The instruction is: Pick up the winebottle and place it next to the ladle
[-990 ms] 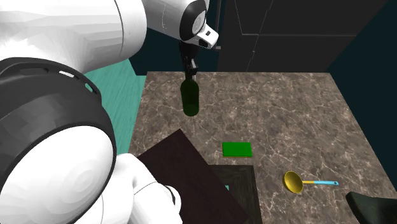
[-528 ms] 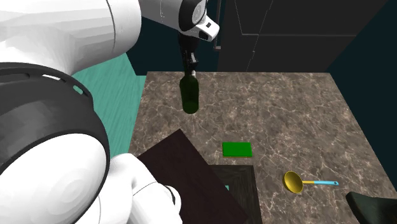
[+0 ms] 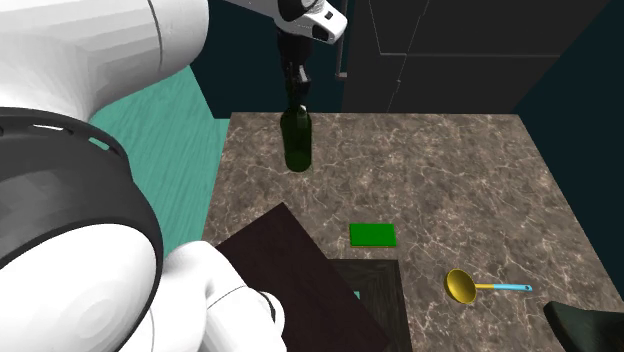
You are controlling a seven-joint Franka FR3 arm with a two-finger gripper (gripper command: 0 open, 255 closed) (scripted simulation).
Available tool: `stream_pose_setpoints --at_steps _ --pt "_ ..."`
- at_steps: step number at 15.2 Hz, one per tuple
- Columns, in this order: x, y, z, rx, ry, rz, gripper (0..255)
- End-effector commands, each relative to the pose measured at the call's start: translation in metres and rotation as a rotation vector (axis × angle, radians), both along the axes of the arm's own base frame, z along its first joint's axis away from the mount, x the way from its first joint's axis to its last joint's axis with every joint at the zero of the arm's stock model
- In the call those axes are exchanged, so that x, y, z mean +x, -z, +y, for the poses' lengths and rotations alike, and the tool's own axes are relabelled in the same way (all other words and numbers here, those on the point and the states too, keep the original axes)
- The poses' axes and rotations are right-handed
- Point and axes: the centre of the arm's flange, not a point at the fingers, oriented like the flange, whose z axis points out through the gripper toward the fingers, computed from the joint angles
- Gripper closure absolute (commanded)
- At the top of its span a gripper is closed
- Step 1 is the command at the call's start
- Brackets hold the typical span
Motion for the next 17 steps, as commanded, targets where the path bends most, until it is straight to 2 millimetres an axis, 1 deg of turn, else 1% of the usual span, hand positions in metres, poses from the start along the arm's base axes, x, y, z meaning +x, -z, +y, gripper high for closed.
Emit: stream_pose_setpoints --at_steps 1,9,10,17 --pt "0.000 -0.011 0.000 0.000 0.000 0.000 255" --pt "0.000 -0.053 0.000 0.000 0.000 0.000 255" --pt "0.000 -0.055 0.000 0.000 0.000 0.000 255" --pt "0.016 -0.056 -0.091 0.000 0.000 0.000 255"
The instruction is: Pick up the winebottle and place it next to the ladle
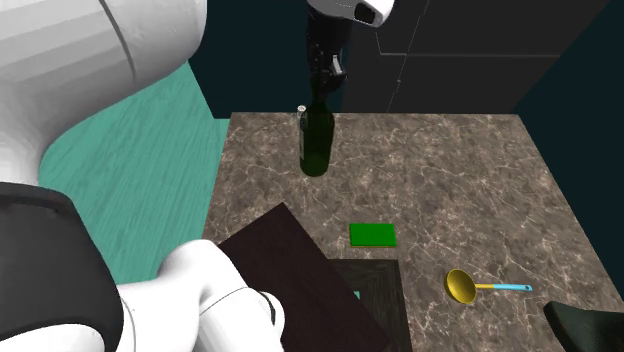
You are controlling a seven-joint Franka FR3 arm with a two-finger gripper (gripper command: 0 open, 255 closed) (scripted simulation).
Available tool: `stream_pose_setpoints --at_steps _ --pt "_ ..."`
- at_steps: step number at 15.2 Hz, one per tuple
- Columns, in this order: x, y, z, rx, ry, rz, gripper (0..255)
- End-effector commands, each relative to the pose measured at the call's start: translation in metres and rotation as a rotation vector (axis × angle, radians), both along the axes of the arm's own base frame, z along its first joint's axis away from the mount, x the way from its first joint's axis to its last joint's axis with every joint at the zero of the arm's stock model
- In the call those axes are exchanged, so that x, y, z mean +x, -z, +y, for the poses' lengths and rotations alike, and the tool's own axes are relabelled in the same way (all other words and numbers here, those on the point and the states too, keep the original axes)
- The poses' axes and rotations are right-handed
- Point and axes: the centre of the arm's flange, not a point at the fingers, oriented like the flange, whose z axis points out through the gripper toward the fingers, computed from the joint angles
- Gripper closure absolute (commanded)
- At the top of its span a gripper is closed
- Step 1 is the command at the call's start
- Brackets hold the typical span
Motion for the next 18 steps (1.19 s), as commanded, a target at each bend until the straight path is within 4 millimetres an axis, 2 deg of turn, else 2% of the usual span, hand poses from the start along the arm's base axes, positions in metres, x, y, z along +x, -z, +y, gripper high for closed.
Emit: stream_pose_setpoints --at_steps 1,18 --pt "0.002 0.001 -0.026 0.001 -0.001 0.000 255" --pt "0.040 0.000 -0.248 0.001 -0.001 0.000 255"
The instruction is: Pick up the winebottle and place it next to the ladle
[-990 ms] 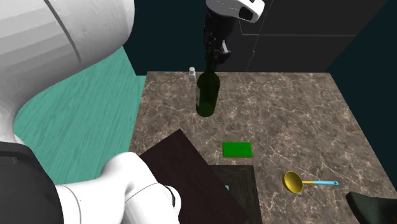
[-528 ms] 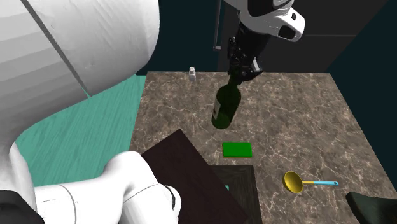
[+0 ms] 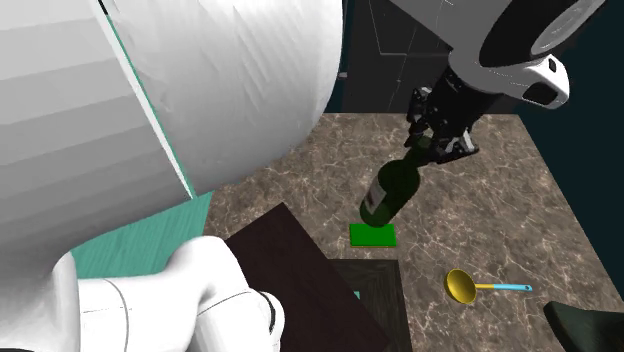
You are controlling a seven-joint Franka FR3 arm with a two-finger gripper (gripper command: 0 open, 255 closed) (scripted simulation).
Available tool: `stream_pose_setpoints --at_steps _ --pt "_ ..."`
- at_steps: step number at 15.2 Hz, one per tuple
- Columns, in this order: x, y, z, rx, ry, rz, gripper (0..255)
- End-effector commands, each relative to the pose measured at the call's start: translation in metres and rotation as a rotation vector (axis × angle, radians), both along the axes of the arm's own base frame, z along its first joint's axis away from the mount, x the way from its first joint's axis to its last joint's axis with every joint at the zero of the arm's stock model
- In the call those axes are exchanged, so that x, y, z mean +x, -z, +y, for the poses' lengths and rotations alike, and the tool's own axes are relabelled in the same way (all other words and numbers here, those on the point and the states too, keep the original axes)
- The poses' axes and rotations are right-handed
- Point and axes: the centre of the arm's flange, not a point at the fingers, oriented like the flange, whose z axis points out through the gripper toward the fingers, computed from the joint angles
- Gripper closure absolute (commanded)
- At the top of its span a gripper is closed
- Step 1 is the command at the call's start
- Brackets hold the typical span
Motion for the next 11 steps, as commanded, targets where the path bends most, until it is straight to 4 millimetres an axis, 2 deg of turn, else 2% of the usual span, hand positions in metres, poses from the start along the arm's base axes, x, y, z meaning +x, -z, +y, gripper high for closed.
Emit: stream_pose_setpoints --at_steps 1,11 --pt "0.004 -0.002 -0.024 -0.001 -0.002 -0.001 255" --pt "0.026 -0.002 -0.154 -0.001 -0.002 -0.001 255"
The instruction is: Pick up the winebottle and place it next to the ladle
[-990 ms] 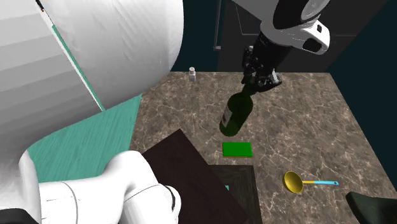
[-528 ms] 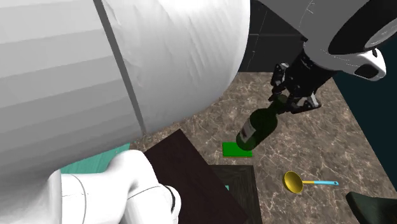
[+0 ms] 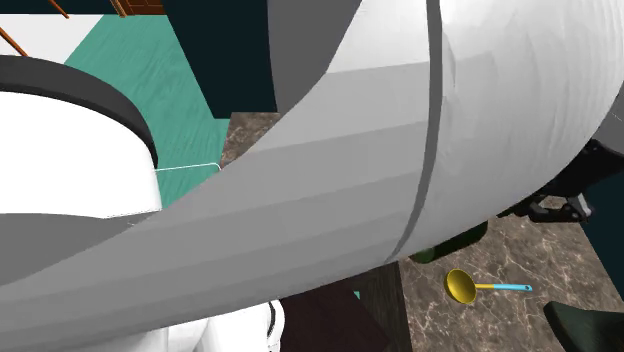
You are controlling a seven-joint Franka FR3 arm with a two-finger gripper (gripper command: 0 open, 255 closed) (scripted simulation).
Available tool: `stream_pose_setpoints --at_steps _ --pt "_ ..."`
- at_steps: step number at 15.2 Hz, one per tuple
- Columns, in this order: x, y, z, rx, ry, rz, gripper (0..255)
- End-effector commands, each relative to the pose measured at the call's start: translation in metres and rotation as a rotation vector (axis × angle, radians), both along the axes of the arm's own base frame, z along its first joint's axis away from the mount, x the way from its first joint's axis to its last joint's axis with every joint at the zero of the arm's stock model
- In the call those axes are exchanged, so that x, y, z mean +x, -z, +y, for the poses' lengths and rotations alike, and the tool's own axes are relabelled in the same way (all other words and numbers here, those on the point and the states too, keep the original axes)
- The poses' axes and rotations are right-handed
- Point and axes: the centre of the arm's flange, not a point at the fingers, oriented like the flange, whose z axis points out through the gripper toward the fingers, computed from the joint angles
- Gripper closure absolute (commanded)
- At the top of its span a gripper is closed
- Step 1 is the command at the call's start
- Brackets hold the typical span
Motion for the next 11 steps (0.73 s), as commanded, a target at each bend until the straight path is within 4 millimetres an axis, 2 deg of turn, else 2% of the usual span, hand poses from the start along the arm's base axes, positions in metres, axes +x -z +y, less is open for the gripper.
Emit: stream_pose_setpoints --at_steps 1,11 --pt "0.006 0.001 -0.028 -0.001 -0.001 -0.001 255" --pt "0.006 0.053 -0.028 -0.001 -0.001 -0.001 255"
